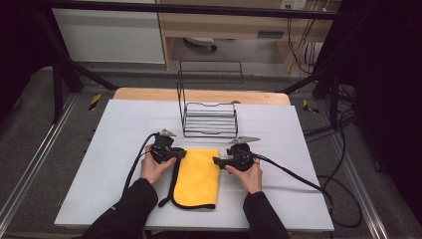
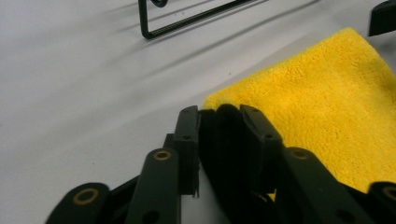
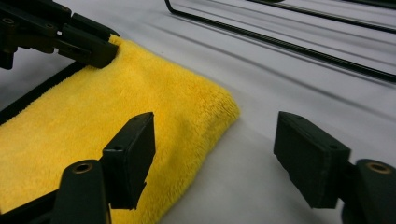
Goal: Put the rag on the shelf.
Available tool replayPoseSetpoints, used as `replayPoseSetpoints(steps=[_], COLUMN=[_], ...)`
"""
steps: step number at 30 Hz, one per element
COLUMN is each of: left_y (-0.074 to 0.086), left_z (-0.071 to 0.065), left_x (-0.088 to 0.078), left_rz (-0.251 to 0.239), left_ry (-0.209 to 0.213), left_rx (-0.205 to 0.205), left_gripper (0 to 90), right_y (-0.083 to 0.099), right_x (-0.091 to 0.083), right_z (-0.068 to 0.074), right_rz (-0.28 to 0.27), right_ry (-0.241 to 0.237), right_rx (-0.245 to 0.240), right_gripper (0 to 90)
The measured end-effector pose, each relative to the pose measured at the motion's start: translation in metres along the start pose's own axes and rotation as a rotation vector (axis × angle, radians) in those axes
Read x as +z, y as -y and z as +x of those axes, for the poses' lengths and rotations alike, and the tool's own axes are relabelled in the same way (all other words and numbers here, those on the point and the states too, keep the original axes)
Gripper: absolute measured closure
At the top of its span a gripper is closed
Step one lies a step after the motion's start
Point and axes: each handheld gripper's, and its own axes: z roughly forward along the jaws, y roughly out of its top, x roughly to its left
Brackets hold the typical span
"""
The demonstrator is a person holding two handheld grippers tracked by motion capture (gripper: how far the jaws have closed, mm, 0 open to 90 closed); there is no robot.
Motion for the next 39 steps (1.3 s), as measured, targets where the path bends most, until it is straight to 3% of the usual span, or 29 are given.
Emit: replayPoseSetpoints(steps=[4,9,16,22,29,34,39], left_y=[0.0,0.0,0.0,-0.001,-0.001,0.0,-0.001], left_z=[-0.001,0.0,0.0,0.0,0.005,0.003,-0.001], left_x=[-0.002,-0.002,0.0,-0.001,-0.002,-0.01,-0.024], left_rz=[0.001,0.003,0.003,0.015,-0.001,-0.034,-0.095], left_ry=[0.002,0.007,0.007,0.01,0.043,0.039,0.043], left_rx=[0.009,0.012,0.027,0.026,-0.003,0.014,0.029], left_gripper=[75.3,76.5,74.8,75.8,79.1,79.5,79.5], right_y=[-0.003,-0.005,-0.005,-0.005,-0.005,-0.007,-0.009], right_x=[0.011,0.014,0.015,0.016,0.014,0.009,-0.003], right_z=[0.002,0.001,0.001,0.003,0.003,0.005,0.01], right_rz=[0.026,0.044,0.049,0.067,0.054,0.03,-0.031], right_ry=[0.022,-0.011,-0.013,-0.054,-0.06,-0.064,-0.077], right_rx=[-0.011,0.033,0.085,0.135,0.133,0.119,0.089], right_gripper=[43.3,56.1,62.2,78.3,81.6,81.7,81.6])
